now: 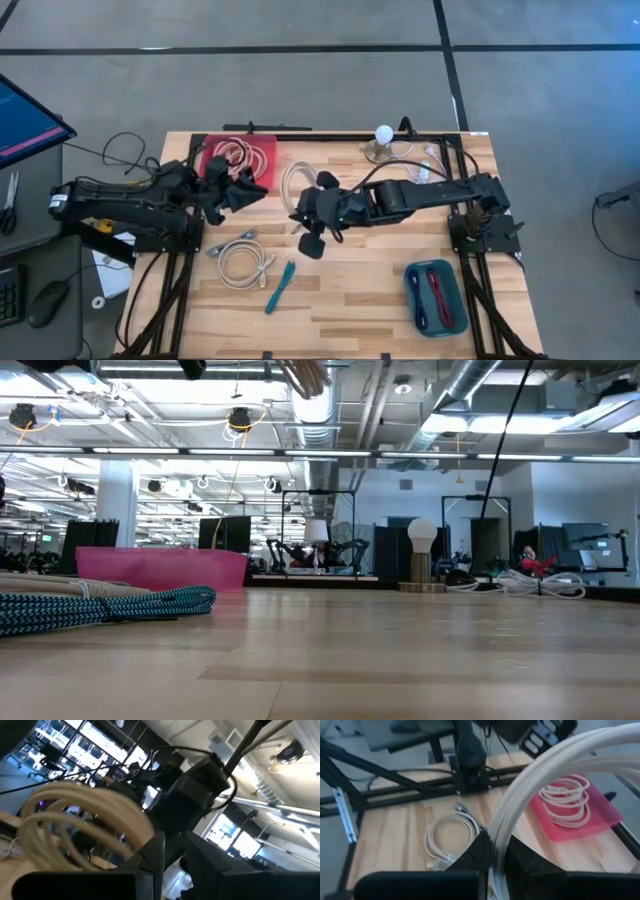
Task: Pick & Place USB Port
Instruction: Put the brown USB cable into the red bin
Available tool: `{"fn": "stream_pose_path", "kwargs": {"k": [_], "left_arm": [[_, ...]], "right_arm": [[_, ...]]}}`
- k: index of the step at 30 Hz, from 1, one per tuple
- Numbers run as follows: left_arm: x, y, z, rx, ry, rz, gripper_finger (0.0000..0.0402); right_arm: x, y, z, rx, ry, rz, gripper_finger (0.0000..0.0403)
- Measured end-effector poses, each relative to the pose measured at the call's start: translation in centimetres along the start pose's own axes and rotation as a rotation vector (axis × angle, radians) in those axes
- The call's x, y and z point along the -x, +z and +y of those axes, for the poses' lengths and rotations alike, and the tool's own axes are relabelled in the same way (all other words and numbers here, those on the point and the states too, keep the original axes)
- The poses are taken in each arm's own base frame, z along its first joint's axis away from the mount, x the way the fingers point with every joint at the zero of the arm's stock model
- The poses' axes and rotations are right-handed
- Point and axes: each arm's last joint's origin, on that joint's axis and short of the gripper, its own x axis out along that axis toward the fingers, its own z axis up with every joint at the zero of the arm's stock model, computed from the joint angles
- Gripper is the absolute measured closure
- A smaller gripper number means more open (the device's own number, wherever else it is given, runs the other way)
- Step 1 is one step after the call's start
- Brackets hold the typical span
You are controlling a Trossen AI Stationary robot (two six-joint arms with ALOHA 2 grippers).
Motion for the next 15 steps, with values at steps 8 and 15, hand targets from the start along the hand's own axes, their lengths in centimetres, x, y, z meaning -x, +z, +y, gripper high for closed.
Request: {"fn": "stream_pose_path", "kwargs": {"k": [8,15], "left_arm": [[-0.8,-0.2,0.6,0.082,0.045,-0.058,0.0326],[-1.4,-0.8,1.4,0.153,0.114,-0.065,0.0326]], "right_arm": [[-0.3,0.1,-1.0,0.075,-0.026,0.016,0.0382],[-0.7,0.1,-2.3,0.144,-0.057,0.041,0.0382]]}}
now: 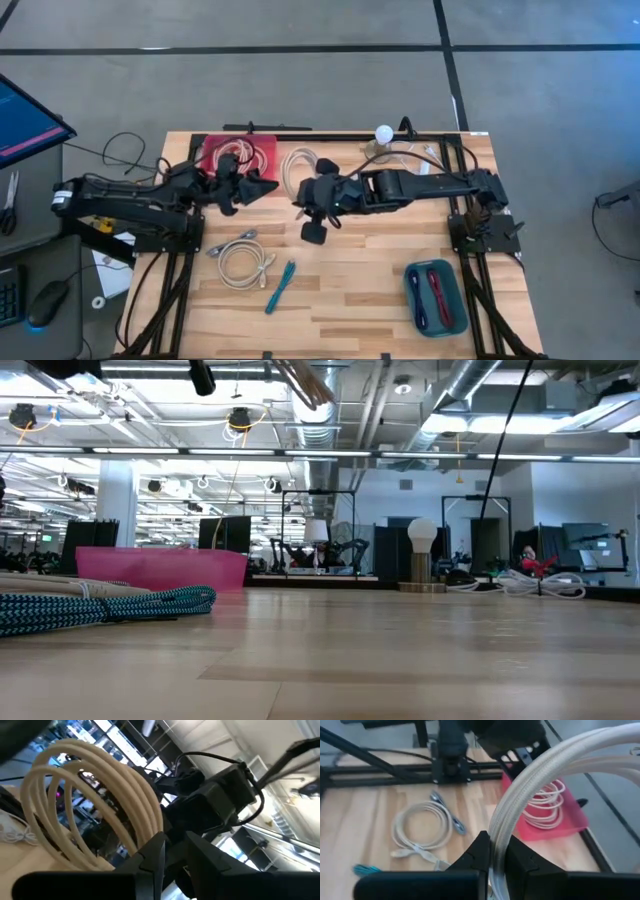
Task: Pick & Place USB Port
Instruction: Put the brown USB cable into the red bin
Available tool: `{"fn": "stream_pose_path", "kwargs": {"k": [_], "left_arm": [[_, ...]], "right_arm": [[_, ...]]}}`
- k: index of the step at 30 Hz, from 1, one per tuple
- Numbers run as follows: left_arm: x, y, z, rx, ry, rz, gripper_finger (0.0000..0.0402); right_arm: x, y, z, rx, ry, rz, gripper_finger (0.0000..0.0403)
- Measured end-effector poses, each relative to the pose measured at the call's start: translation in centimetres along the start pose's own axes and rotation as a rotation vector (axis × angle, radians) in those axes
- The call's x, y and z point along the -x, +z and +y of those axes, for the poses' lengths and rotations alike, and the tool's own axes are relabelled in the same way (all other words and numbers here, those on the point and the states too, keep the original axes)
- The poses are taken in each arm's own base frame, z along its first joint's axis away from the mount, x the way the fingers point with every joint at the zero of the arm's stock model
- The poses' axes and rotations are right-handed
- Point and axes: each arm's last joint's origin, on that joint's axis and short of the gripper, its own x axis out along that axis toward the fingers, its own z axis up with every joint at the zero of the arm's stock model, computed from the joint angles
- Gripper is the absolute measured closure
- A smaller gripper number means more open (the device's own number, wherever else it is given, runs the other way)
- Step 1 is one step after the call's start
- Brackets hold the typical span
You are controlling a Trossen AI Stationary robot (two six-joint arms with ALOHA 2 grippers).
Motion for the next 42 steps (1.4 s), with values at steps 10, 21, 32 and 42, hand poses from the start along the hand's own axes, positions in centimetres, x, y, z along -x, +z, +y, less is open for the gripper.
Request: {"fn": "stream_pose_path", "kwargs": {"k": [10,21,32,42], "left_arm": [[-0.1,0.1,0.0,-0.027,-0.002,-0.018,0.0326],[0.0,0.7,-0.2,-0.036,-0.033,-0.07,0.03],[-0.5,0.4,0.2,-0.013,-0.031,-0.066,0.0265],[-0.6,0.6,0.1,-0.013,-0.038,-0.102,0.0269]], "right_arm": [[0.1,-0.1,-1.2,0.071,0.032,0.026,0.0382],[0.7,0.9,-1.4,0.079,0.063,-0.059,0.0382],[0.7,1.3,-1.2,0.068,0.104,-0.099,0.0382],[0.0,1.1,-1.0,0.07,0.111,-0.094,0.0382]]}}
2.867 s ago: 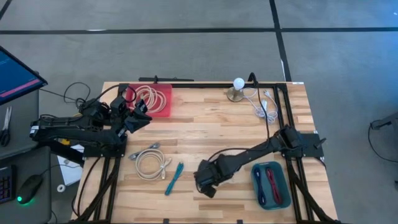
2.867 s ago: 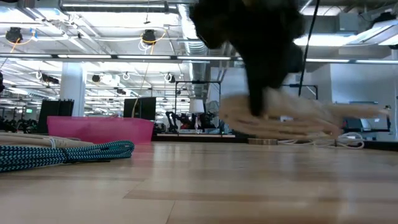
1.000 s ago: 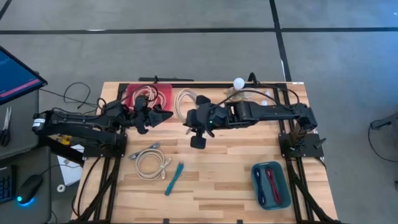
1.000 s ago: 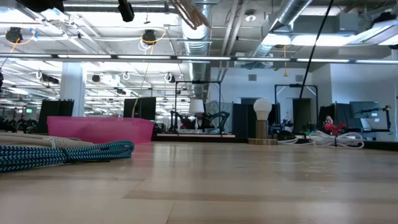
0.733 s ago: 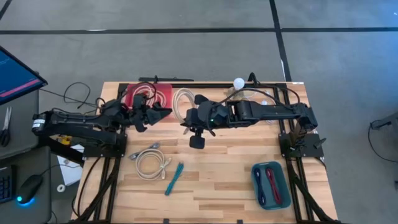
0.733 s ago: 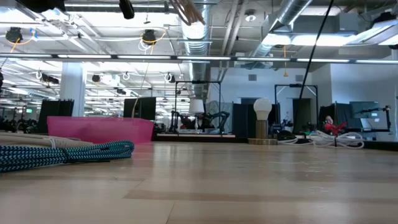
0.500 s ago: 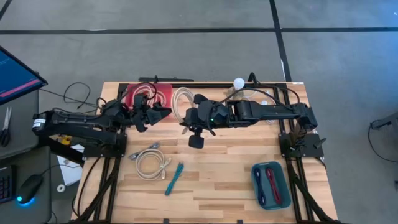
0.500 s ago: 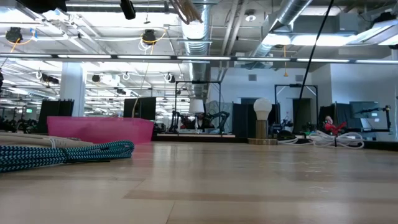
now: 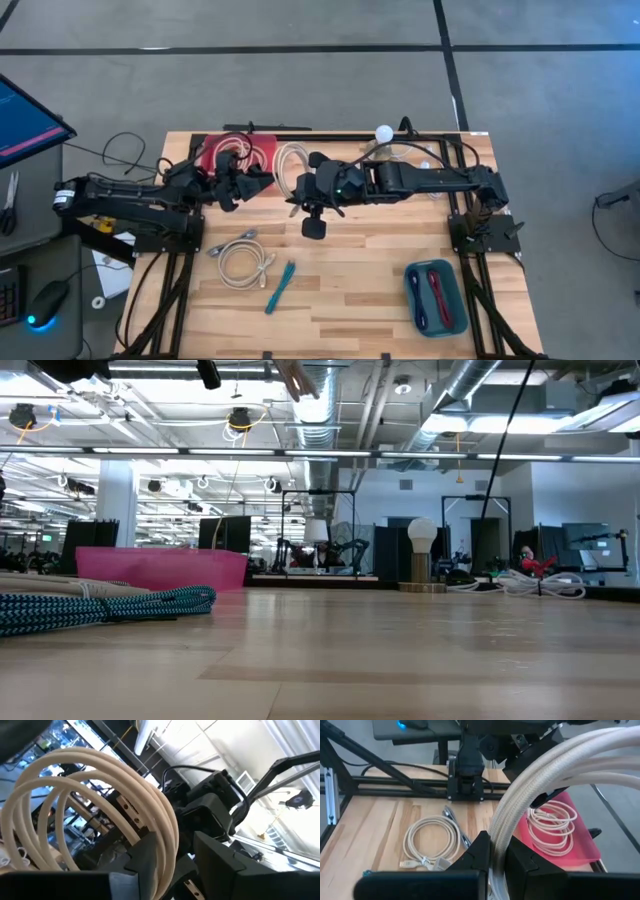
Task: Pick & Place USB Port
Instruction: Put the brown USB cable into the red bin
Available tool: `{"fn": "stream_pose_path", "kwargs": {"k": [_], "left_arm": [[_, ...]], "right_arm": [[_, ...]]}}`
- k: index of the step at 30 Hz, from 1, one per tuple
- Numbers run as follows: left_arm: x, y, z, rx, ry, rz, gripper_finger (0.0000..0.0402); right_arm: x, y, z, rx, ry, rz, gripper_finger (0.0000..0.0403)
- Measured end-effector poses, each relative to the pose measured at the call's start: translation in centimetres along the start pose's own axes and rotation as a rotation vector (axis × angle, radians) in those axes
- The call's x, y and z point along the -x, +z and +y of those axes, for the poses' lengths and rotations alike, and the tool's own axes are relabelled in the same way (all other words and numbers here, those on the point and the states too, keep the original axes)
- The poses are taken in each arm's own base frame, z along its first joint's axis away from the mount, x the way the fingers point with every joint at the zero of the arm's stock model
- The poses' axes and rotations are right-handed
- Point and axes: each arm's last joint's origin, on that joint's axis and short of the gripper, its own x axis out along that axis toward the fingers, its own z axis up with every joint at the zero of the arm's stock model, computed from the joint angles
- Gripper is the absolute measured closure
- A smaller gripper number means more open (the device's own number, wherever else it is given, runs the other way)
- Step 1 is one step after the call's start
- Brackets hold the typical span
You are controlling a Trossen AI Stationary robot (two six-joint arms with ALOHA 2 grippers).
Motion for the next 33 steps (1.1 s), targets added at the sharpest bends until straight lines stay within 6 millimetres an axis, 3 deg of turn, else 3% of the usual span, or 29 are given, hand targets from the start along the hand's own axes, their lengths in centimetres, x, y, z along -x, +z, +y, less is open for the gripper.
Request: {"fn": "stream_pose_path", "kwargs": {"k": [5,12,15,22,27,33], "left_arm": [[0.0,0.1,0.0,0.0,0.017,-0.019,0.0298],[0.0,0.1,0.0,0.004,0.01,-0.024,0.0379],[0.0,0.1,0.0,-0.006,0.01,-0.024,0.0389],[0.2,0.4,-0.2,-0.087,0.007,-0.032,0.039],[1.0,1.6,-0.5,-0.158,0.02,-0.075,0.039],[2.7,2.7,0.3,-0.205,0.182,-0.04,0.039]], "right_arm": [[0.0,0.0,0.0,0.001,0.0,0.002,0.0382],[0.0,-0.1,0.0,0.007,0.0,0.012,0.0382],[-0.1,-0.1,0.0,0.006,-0.004,0.013,0.038],[0.5,0.0,-0.1,-0.006,-0.007,0.008,0.0291],[2.5,0.1,-1.1,-0.017,-0.122,0.034,0.0265],[6.5,0.5,-2.3,-0.019,-0.232,0.041,0.0265]]}}
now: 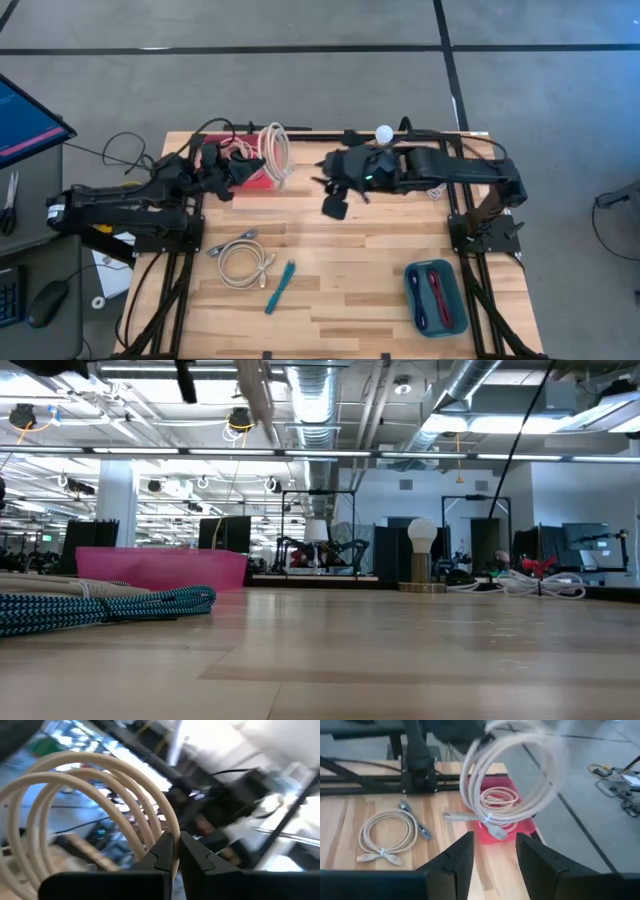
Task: Pick & Place USB Port
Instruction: Put the brown USB cable into the red bin
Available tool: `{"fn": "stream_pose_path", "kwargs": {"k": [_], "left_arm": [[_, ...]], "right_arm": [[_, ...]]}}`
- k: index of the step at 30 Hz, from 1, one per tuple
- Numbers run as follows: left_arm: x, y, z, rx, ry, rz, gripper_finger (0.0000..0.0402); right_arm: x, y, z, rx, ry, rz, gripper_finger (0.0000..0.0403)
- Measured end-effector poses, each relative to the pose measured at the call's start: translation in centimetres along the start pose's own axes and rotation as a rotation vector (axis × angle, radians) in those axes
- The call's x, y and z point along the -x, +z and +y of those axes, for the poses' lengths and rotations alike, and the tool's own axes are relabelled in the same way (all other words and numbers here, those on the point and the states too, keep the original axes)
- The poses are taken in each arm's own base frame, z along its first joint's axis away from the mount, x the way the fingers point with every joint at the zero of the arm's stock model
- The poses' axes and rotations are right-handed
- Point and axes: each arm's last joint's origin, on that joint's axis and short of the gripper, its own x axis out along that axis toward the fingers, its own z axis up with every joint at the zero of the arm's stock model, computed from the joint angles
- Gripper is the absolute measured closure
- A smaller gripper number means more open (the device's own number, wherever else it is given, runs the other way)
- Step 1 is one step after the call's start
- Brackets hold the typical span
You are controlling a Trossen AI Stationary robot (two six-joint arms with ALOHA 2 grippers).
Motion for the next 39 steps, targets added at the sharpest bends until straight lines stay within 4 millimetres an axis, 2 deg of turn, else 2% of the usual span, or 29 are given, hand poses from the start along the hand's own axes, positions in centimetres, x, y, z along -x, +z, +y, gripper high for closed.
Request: {"fn": "stream_pose_path", "kwargs": {"k": [3,9,17,22,27,33,39], "left_arm": [[0.6,0.3,0.7,-0.044,0.095,0.01,0.039],[1.5,0.5,2.3,-0.092,0.246,0.056,0.039],[2.7,-0.7,5.8,-0.116,0.412,0.112,0.039],[3.6,-1.4,7.8,-0.093,0.434,0.118,0.039],[4.7,-1.3,9.5,-0.103,0.413,0.067,0.039],[6.5,-2.2,11.9,-0.031,0.469,0.077,0.039],[8.2,-3.4,13.5,0.016,0.476,0.042,0.039]], "right_arm": [[2.0,0.2,-0.9,-0.014,-0.02,-0.014,0.0269],[4.6,-0.3,-2.1,-0.062,-0.023,-0.015,0.0271],[4.8,-3.2,-1.4,-0.067,-0.071,0.074,0.0271],[6.0,-4.6,-0.9,-0.082,-0.126,0.072,0.0274],[8.4,-5.3,-1.0,-0.105,-0.121,0.032,0.0275],[10.4,-5.9,-1.1,-0.139,-0.152,0.0,0.0276],[11.0,-5.9,-0.8,-0.127,-0.169,-0.017,0.0275]]}}
